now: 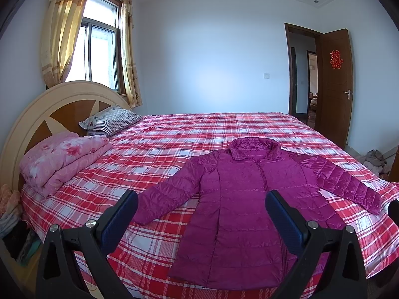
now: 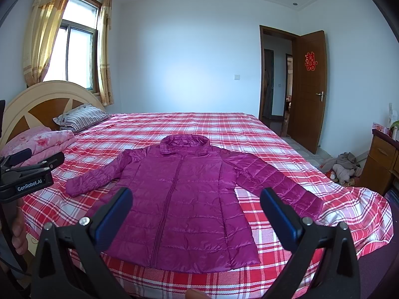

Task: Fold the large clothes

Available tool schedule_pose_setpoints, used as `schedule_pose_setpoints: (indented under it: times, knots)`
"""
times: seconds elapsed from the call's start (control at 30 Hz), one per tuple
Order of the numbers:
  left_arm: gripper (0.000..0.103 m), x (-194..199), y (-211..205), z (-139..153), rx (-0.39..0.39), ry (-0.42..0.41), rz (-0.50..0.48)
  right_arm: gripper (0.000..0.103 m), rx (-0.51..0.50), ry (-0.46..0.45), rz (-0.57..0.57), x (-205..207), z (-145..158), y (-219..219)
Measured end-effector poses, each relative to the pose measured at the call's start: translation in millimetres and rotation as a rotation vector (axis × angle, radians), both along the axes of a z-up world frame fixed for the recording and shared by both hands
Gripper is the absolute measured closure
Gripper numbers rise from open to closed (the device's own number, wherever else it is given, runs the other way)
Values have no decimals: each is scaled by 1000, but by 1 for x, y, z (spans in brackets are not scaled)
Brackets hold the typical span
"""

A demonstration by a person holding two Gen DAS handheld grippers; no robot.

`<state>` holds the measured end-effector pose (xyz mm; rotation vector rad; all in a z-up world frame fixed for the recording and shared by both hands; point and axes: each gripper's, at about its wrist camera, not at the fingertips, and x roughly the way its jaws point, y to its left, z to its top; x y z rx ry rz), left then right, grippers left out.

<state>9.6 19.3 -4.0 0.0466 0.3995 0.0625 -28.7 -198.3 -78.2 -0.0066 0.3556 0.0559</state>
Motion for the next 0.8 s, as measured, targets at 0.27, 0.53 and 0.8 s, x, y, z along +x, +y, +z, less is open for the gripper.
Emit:
schedule_pose_setpoints:
  times: [0.27,0.53,0.8]
  knots:
    - [1,7,-2,-6,3,18,4,0,8,10,-2,3,-4,-1]
    - [1,25,-4,-23,18,51,-1,0,17,42,-20,17,-14,-12]
    - [1,75,-5,-66,23,143,2,0,54,139,-83,56,-51,-50]
